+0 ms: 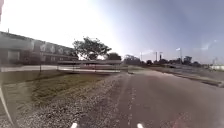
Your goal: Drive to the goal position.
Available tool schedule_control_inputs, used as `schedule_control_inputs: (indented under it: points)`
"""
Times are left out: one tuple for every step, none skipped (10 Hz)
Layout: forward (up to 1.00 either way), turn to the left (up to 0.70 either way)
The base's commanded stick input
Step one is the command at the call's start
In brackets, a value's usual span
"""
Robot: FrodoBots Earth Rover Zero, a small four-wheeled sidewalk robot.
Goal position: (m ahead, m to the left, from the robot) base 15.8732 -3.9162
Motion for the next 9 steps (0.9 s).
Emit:
schedule_control_inputs:
  points:
    - [0.0, -0.7]
    - [0.0, -0.7]
    - [0.0, -0.7]
    - [0.0, -0.7]
    - [0.0, -0.7]
    - [0.0, -0.7]
    - [0.0, -0.7]
    - [0.0, -0.7]
    - [0.0, -0.7]
